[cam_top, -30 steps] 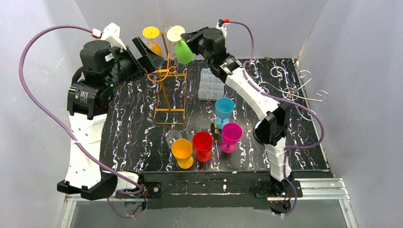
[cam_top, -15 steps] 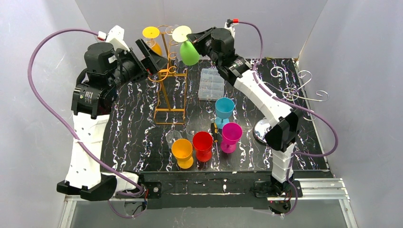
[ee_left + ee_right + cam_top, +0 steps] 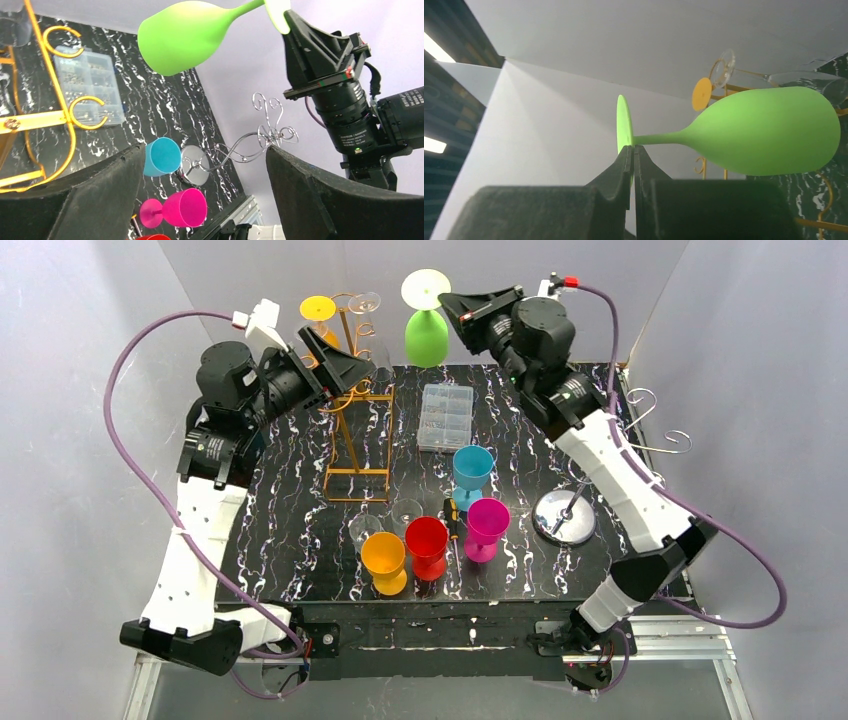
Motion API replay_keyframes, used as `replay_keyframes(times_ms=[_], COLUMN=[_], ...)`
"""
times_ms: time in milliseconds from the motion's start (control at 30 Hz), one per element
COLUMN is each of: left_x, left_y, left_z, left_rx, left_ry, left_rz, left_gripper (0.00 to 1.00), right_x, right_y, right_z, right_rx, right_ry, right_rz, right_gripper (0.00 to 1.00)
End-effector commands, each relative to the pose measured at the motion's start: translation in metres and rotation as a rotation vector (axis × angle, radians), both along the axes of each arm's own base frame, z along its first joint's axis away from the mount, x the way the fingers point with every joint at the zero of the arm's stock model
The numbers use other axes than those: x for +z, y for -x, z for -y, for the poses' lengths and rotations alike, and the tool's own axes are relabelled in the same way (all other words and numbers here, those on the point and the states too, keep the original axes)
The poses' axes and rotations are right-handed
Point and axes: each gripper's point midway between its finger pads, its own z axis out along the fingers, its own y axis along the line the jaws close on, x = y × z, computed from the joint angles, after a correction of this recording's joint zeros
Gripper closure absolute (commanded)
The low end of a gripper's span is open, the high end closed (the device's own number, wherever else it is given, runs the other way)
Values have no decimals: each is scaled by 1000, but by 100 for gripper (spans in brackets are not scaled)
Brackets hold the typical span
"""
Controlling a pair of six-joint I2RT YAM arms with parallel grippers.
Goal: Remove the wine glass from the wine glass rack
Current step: Pick up the wine glass from the wine rack, then place the wine glass at the center of the board.
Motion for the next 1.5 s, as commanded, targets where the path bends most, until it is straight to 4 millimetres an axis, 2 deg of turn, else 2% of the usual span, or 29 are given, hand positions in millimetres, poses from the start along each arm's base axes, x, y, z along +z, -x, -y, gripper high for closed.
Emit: replay_keyframes(times_ms=[0,167,300,467,567,667,800,1000,1267,1467], left_x=[36,54,61,69,65,66,80,92,114,130], left_y=[5,-5,-15,-21,-25,-28,-25,-28,-17,-5], left_z=[15,28,39,47,48,51,55,59,49,46], left_rx=[-105,-175,-239,-289,-300,-325,-384,-448,-473,-503], left_ry=[81,140,162,169,158,172,212,281,407,469], left_rz=[163,296,343,395,403,415,481,514,577,611], left_gripper=[13,15,16,17,17,17,17,17,29,41], right_x=[64,108,129,143,150,153,151,156,156,147], right_y=[32,56,68,76,80,82,82,84,81,72], right_z=[24,36,33,36,40,38,33,37,51,47], right_rx=[42,99,182,216,223,250,289,310,348,401], right_ry=[-183,-287,-364,-400,-415,-428,-447,-477,-535,-595], right_rz=[109,180,209,227,240,237,218,220,208,179], right_gripper=[99,99,99,99,99,99,99,99,99,99])
